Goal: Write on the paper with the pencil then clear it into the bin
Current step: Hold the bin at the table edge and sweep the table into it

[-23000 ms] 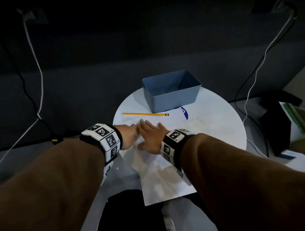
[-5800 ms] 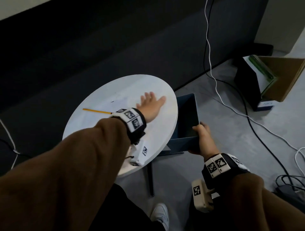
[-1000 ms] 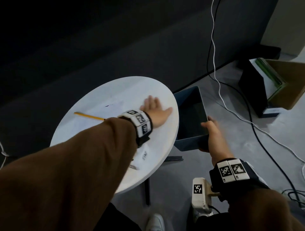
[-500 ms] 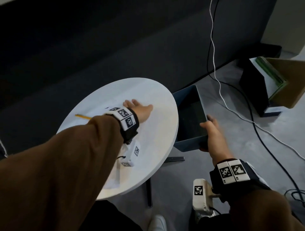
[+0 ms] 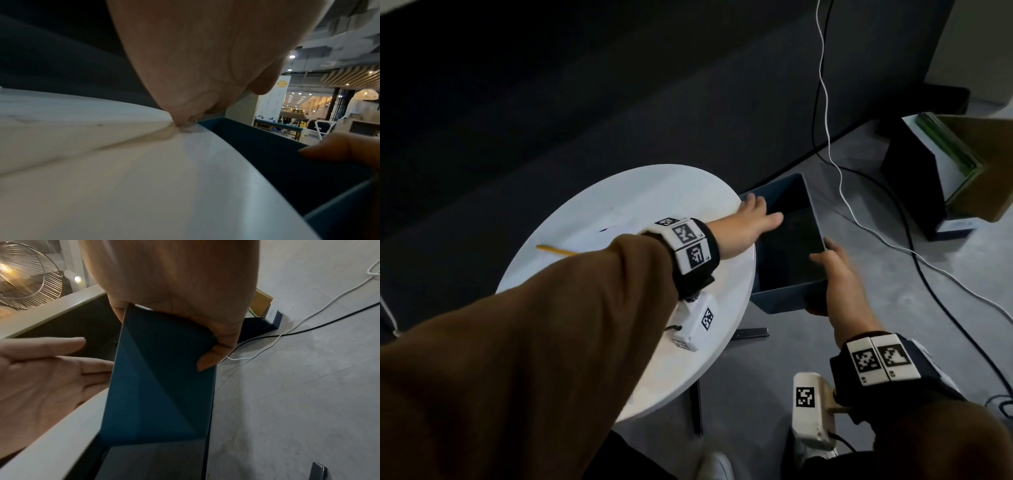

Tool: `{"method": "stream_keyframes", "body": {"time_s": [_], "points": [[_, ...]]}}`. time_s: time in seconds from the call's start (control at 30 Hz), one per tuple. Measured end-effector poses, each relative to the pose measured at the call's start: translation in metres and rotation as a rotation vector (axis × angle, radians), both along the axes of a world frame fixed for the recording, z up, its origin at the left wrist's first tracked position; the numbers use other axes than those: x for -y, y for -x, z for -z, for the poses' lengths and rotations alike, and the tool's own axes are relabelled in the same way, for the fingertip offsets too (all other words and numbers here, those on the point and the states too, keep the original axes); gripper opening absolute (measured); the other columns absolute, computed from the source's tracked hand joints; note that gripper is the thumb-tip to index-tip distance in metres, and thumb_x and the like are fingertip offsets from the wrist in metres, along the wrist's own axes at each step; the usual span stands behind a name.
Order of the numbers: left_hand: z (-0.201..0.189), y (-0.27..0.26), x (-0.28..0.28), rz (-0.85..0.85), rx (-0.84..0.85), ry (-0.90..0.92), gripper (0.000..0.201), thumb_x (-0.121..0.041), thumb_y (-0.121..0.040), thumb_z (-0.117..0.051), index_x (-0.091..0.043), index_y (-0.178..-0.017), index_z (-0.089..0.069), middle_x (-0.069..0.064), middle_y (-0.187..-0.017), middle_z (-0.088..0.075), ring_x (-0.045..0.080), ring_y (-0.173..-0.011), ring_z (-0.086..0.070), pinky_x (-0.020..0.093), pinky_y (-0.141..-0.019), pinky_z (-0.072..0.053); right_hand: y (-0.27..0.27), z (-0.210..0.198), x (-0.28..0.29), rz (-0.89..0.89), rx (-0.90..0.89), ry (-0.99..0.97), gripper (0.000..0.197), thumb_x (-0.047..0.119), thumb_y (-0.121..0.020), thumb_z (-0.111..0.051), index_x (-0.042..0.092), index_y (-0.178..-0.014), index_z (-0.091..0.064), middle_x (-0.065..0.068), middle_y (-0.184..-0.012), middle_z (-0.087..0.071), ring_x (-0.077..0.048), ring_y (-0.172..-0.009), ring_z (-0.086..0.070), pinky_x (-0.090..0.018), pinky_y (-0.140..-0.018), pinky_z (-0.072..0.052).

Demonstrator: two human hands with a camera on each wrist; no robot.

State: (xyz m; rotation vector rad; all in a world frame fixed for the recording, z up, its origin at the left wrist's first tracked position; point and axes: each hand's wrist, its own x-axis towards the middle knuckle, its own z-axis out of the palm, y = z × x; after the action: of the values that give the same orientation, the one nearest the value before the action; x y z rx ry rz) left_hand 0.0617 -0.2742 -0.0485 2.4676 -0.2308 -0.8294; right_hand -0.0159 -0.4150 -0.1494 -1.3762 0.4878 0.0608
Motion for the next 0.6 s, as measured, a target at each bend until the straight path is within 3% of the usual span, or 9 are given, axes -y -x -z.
{"method": "stream_keyframes", "body": {"time_s": [0.07, 0.17, 0.27, 0.43, 0.53, 0.6], "points": [[-0.003, -0.003, -0.01, -0.052, 0.07, 0.011, 0.067, -0.041, -0.108, -0.025, -0.01, -0.158, 0.006, 0.004, -0.165, 0.017, 0.018, -0.152, 0.014, 0.037, -0.122, 0.006, -0.002, 0.0, 0.001, 0.01, -0.004, -0.024, 0.066, 0.045, -0.076, -0.051, 0.04, -0.141, -0.047, -0.004, -0.125, -0.06, -0.025, -0.103, -0.059, -0.035, -0.069, -0.048], [0.004, -0.011, -0.046, -0.288, 0.16, -0.245, 0.076, -0.05, -0.106, -0.027, -0.009, -0.157, 0.01, 0.012, -0.165, 0.017, 0.026, -0.152, 0.015, 0.045, -0.123, 0.005, -0.002, 0.0, 0.004, 0.014, 0.004, -0.031, 0.059, 0.042, -0.084, -0.052, 0.039, -0.142, -0.046, -0.001, -0.124, -0.058, -0.021, -0.098, -0.057, -0.035, -0.068, -0.048], [0.011, 0.0, -0.071, -0.432, 0.066, -0.421, 0.086, -0.06, -0.102, -0.026, -0.008, -0.157, 0.014, 0.02, -0.162, 0.021, 0.031, -0.151, 0.018, 0.049, -0.122, 0.006, -0.003, 0.0, 0.005, 0.02, 0.026, -0.021, 0.054, 0.036, -0.093, -0.052, 0.038, -0.147, -0.043, -0.001, -0.125, -0.055, -0.02, -0.096, -0.055, -0.036, -0.07, -0.047], [0.022, 0.01, -0.067, -0.484, 0.039, -0.44, 0.091, -0.067, -0.097, -0.026, -0.011, -0.157, 0.011, 0.022, -0.162, 0.02, 0.036, -0.151, 0.017, 0.052, -0.121, 0.007, 0.0, -0.002, 0.001, -0.011, 0.014, 0.003, 0.073, 0.048, -0.071, -0.049, 0.042, -0.144, -0.044, -0.004, -0.129, -0.056, -0.03, -0.109, -0.057, -0.039, -0.073, -0.048], [0.021, 0.0, -0.056, -0.451, 0.048, -0.463, 0.093, -0.071, -0.095, -0.027, -0.014, -0.157, 0.012, 0.021, -0.162, 0.021, 0.037, -0.15, 0.018, 0.055, -0.121, 0.007, 0.002, -0.001, 0.003, -0.014, 0.018, 0.002, 0.072, 0.048, -0.072, -0.049, 0.042, -0.144, -0.044, -0.004, -0.129, -0.056, -0.031, -0.11, -0.056, -0.038, -0.071, -0.048], [0.013, -0.001, -0.038, -0.325, 0.042, -0.325, 0.09, -0.067, -0.098, -0.031, -0.015, -0.158, 0.01, 0.015, -0.163, 0.022, 0.03, -0.151, 0.02, 0.05, -0.121, 0.009, 0.001, 0.0, 0.006, -0.004, 0.019, -0.006, 0.067, 0.047, -0.079, -0.051, 0.042, -0.145, -0.043, -0.005, -0.129, -0.055, -0.03, -0.108, -0.056, -0.036, -0.07, -0.048]]}}
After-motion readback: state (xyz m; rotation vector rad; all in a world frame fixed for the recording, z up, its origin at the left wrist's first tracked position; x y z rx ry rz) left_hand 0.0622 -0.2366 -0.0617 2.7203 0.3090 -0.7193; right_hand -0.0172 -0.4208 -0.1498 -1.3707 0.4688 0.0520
